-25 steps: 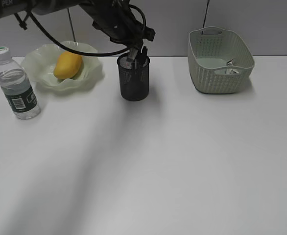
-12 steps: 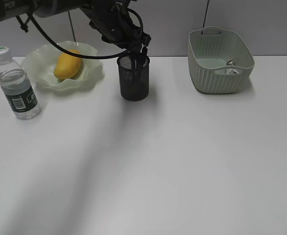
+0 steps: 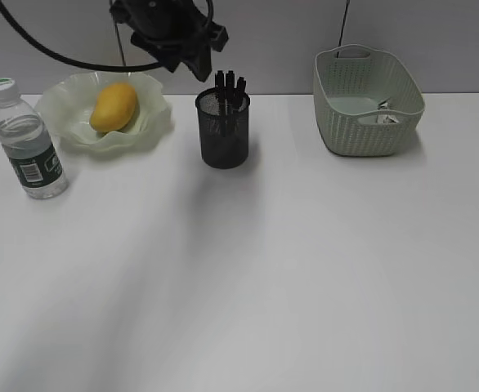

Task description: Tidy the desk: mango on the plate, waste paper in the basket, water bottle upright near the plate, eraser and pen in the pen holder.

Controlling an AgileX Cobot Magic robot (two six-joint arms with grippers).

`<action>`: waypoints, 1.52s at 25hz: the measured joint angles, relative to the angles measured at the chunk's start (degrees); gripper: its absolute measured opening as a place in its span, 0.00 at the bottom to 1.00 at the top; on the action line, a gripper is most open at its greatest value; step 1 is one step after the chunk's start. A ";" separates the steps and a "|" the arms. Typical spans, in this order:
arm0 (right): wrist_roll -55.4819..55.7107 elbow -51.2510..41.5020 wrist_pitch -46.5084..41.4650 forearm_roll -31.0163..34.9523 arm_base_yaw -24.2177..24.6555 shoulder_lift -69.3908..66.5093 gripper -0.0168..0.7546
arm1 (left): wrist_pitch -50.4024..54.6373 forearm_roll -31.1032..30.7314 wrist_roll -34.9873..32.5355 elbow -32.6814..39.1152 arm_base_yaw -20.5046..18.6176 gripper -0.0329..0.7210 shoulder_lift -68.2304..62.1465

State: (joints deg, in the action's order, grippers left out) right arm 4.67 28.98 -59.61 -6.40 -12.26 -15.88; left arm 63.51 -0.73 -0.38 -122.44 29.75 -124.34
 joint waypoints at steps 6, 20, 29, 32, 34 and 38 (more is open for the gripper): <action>0.00 0.00 0.00 0.00 0.00 0.00 0.67 | 6.13 1.35 0.38 0.00 0.00 0.71 4.81; 0.00 0.00 0.00 0.00 0.00 0.00 0.67 | 6.22 1.96 1.78 15.82 0.00 0.70 24.08; 0.00 0.00 0.00 -0.18 0.00 0.00 0.67 | 3.44 1.29 2.02 46.94 0.05 0.69 49.74; 0.00 0.00 0.00 -0.28 0.00 0.00 0.67 | 1.78 0.41 2.35 55.85 0.05 0.69 59.53; 0.00 0.00 0.00 -0.35 0.00 0.00 0.67 | 1.17 0.33 2.53 60.92 0.05 0.69 65.32; 0.00 0.00 0.00 -0.42 0.00 0.00 0.67 | 0.07 -0.42 2.63 68.55 0.05 0.69 78.49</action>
State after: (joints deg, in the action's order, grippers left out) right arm 4.67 28.98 -59.61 -6.82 -12.26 -15.88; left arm 63.59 -1.15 2.25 -53.89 29.80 -45.85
